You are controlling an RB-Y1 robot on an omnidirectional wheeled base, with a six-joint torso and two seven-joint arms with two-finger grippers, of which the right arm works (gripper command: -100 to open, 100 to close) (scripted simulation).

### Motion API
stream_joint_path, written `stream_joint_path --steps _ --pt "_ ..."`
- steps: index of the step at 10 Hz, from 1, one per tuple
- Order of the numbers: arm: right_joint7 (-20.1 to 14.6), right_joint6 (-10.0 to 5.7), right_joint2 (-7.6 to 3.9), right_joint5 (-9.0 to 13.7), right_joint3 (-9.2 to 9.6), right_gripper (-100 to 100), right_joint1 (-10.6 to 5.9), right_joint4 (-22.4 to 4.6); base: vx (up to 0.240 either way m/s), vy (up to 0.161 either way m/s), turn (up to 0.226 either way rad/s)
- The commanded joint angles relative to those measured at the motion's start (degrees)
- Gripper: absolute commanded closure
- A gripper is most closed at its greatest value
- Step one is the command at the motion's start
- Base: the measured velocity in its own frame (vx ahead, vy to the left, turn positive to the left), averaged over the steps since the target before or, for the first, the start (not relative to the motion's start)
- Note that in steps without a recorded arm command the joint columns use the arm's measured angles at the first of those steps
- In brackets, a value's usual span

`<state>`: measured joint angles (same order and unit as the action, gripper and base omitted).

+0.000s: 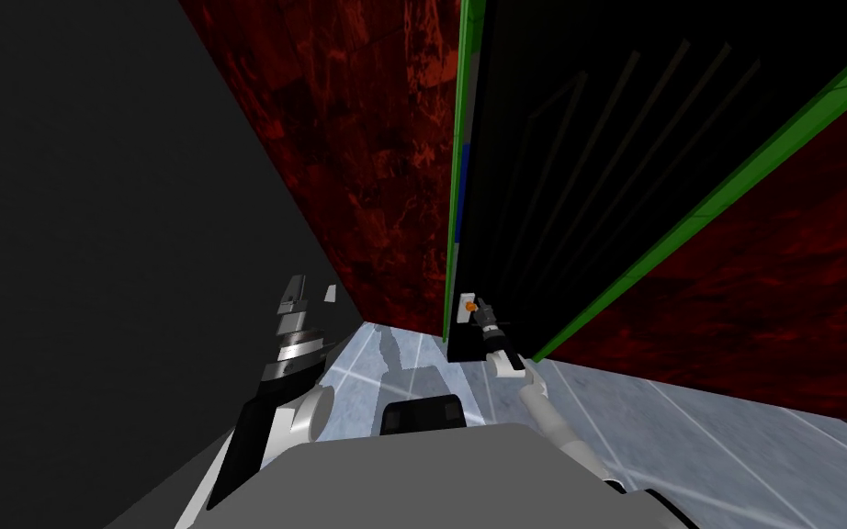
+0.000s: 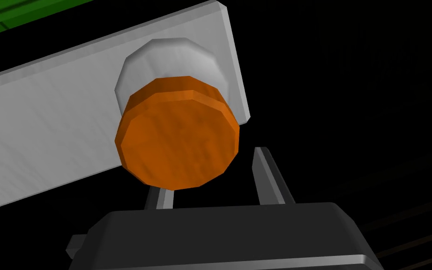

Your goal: Pull the door open

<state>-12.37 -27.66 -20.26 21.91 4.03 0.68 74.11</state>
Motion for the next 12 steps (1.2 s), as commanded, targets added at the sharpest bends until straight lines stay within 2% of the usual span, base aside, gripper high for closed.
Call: stream_joint_path --steps 1,2,6,7,11,12 --pt "-0.1 -0.83 1.0 -0.3 1.28 100 -1.61 1.4 0.005 -0.005 -0.023" --pt "-1.4 0.63 0.53 1.2 -0.06 100 -0.88 -0.7 -0.035 -0.053 0.056" --pt "-5.4 0.9 0.47 4.1 0.09 100 -0.74 -0.9 -0.08 -0.033 0.09" --pt "-5.4 0.9 0.47 4.1 0.09 100 -0.74 -0.9 -0.057 -0.01 0.041" --pt "-11.0 1.28 0.39 8.2 0.3 100 -0.54 -1.1 -0.071 -0.039 0.128" --pt "-11.0 1.28 0.39 8.2 0.3 100 -0.54 -1.1 -0.073 -0.02 0.05"
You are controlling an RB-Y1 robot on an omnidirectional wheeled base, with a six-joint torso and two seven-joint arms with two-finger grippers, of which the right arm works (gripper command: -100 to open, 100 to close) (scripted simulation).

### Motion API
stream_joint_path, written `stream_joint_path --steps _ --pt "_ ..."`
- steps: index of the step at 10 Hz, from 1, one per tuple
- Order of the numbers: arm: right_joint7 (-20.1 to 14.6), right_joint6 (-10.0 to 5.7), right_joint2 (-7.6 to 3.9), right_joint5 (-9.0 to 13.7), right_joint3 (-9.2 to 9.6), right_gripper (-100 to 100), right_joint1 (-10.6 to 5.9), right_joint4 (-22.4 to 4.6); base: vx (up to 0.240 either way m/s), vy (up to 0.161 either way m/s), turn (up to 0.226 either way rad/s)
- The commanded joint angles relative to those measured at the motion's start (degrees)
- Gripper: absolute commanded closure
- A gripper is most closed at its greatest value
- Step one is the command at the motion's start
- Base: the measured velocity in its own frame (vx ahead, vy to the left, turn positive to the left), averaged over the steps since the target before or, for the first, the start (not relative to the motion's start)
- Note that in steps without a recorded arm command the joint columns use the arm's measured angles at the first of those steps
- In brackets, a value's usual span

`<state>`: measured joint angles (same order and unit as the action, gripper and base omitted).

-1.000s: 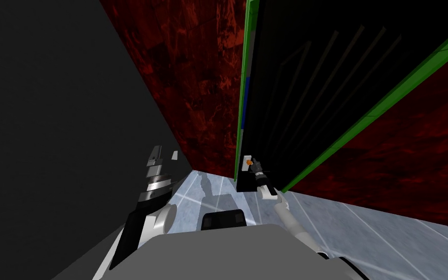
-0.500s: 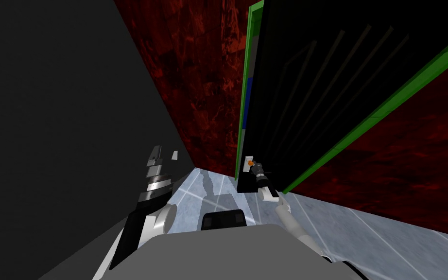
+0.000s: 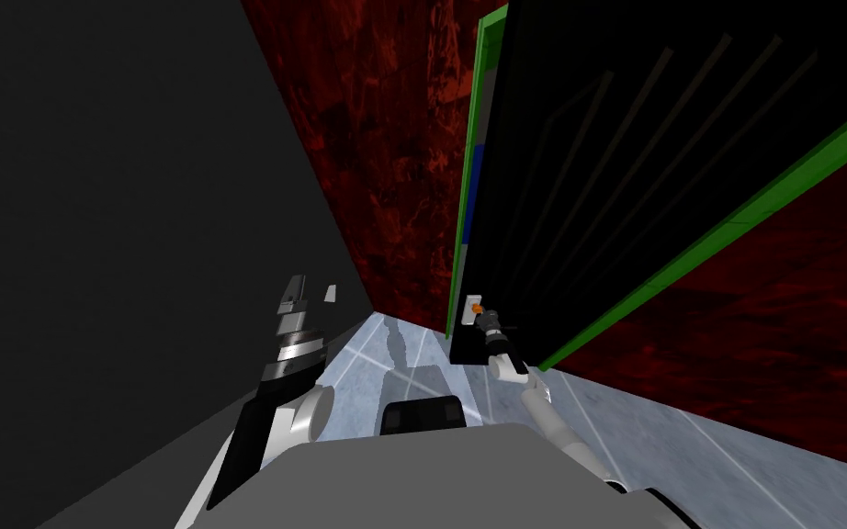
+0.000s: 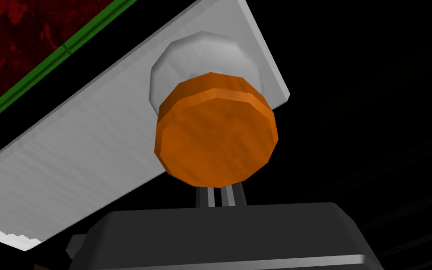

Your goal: Pull the door open

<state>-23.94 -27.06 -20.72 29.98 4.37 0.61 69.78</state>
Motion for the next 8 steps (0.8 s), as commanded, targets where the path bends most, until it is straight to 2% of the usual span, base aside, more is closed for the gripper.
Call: stream_joint_path --steps 1,4,5,6,8 --pt "0.5 0.68 0.85 0.1 -0.04 100 -0.47 2.9 -0.035 0.005 -0.006" --pt "0.5 0.68 0.85 0.1 -0.04 100 -0.47 3.3 0.002 0.005 -0.014" --pt "-1.1 0.79 0.83 1.3 0.02 100 -0.42 3.2 -0.027 -0.012 0.089" --pt "-1.1 0.79 0.83 1.3 0.02 100 -0.42 3.2 -0.05 -0.032 0.071" --pt "-4.2 1.01 0.78 3.7 0.14 100 -0.3 3.1 -0.073 -0.048 0.134"
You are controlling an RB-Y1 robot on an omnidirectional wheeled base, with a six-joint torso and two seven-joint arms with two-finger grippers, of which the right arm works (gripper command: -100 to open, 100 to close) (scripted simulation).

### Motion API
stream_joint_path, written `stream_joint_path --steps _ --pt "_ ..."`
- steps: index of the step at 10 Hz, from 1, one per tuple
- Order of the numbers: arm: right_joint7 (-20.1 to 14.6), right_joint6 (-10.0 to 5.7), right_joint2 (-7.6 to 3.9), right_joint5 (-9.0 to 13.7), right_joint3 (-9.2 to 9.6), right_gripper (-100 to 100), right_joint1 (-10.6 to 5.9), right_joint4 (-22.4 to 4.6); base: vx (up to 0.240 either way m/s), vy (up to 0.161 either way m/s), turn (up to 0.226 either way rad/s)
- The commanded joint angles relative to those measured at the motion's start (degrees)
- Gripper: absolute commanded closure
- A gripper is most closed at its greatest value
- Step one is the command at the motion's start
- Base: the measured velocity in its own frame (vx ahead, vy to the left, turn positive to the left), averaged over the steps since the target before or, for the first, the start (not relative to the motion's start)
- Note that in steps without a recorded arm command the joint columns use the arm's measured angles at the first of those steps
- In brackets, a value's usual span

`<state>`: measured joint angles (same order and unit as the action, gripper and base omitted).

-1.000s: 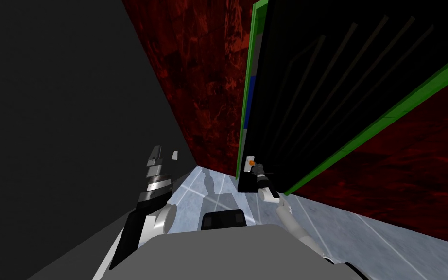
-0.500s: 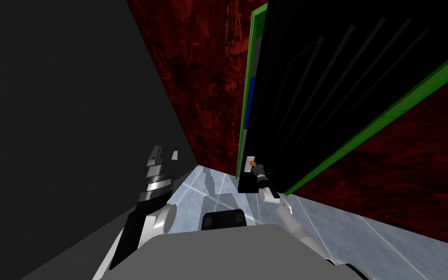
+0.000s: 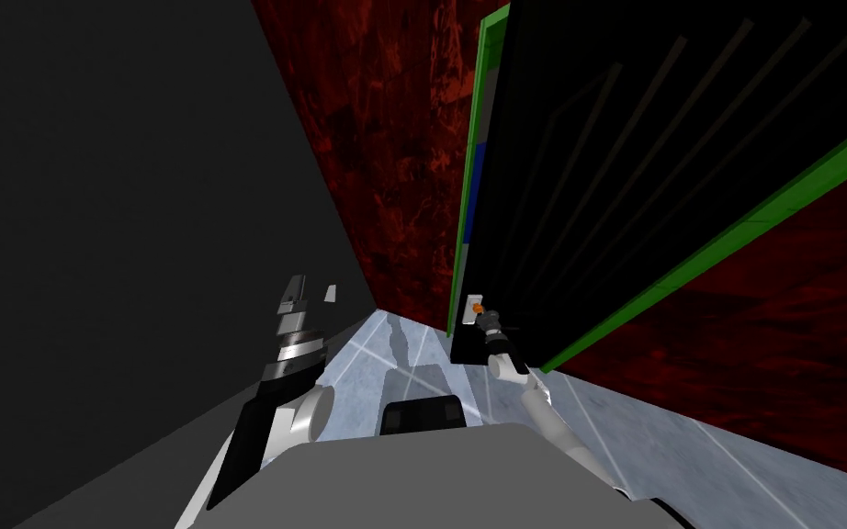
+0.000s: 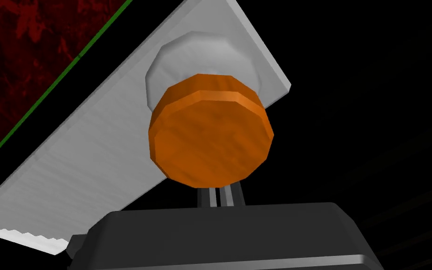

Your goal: Pull the door open

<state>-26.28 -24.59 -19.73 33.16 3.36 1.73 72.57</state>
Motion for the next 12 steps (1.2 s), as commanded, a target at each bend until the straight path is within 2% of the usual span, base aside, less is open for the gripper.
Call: stream_joint_path --steps 1,4,5,6,7,9,10,11,12 --pt "-1.7 0.07 0.27 1.6 0.33 -100 0.49 0.7 -0.064 -0.067 0.015" --pt "-5.6 0.24 0.88 5.2 1.09 -100 1.63 2.2 -0.08 -0.046 0.001" --pt "-5.6 0.24 0.88 5.2 1.09 -100 1.63 2.2 -0.062 -0.016 0.025" --pt "-7.2 0.31 1.14 6.7 1.41 -100 2.11 2.8 -0.048 -0.01 0.05" --pt "-7.2 0.31 1.14 6.7 1.41 -100 2.11 2.8 -0.048 -0.012 0.038" --pt "-10.6 0.47 1.7 10.1 2.11 -100 3.14 4.2 -0.063 -0.021 0.072" --pt "-10.8 0.47 1.7 10.1 2.11 -100 3.14 4.2 -0.045 -0.012 0.027" --pt "-12.7 0.55 1.99 11.8 2.47 -100 3.68 4.9 -0.051 -0.014 0.027" --pt "-12.7 0.55 1.99 11.8 2.47 -100 3.68 4.9 -0.044 -0.018 0.031"
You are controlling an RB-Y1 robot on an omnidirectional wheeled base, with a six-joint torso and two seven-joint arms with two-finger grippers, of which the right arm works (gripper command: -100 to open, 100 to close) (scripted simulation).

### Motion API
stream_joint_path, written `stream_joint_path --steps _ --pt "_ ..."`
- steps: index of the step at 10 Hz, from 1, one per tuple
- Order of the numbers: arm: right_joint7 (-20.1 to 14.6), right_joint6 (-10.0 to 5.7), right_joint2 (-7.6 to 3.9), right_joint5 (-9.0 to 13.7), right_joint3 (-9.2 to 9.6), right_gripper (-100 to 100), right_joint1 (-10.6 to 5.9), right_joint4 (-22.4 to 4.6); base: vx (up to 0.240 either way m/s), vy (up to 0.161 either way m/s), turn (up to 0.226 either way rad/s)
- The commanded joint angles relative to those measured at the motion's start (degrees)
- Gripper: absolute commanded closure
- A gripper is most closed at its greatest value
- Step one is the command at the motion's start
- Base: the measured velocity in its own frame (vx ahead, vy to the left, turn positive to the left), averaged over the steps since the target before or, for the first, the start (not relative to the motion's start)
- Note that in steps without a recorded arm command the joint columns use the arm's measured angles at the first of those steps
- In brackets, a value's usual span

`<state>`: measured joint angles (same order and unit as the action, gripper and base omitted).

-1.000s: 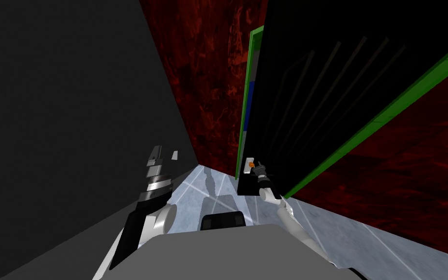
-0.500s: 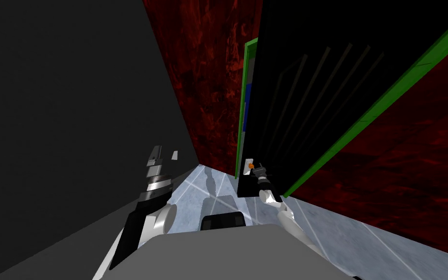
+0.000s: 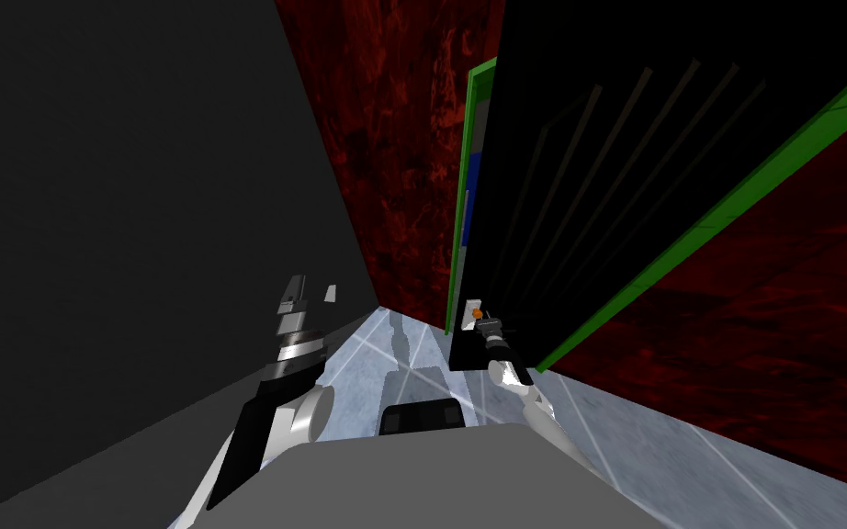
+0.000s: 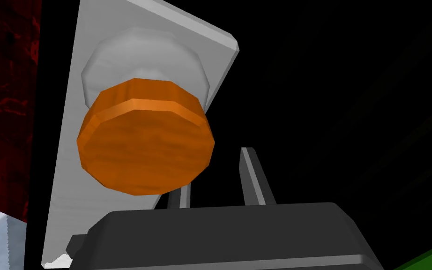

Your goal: Pull the door open

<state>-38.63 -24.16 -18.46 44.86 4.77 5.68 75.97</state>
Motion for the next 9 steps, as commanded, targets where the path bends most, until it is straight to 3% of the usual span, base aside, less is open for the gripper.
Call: stream_joint_path --steps 1,2,7,9 --pt "-2.2 0.2 1.01 1.8 1.42 -100 0.27 2.2 -0.053 -0.032 0.032" --pt "-2.2 0.2 1.01 1.8 1.42 -100 0.27 2.2 -0.051 -0.018 0.046" --pt "-10.2 0.54 2.25 9.1 2.96 -100 2.57 5.3 -0.083 -0.031 0.057" --pt "-11.2 0.58 2.41 10.1 3.16 -100 2.87 5.7 -0.065 -0.015 0.013"
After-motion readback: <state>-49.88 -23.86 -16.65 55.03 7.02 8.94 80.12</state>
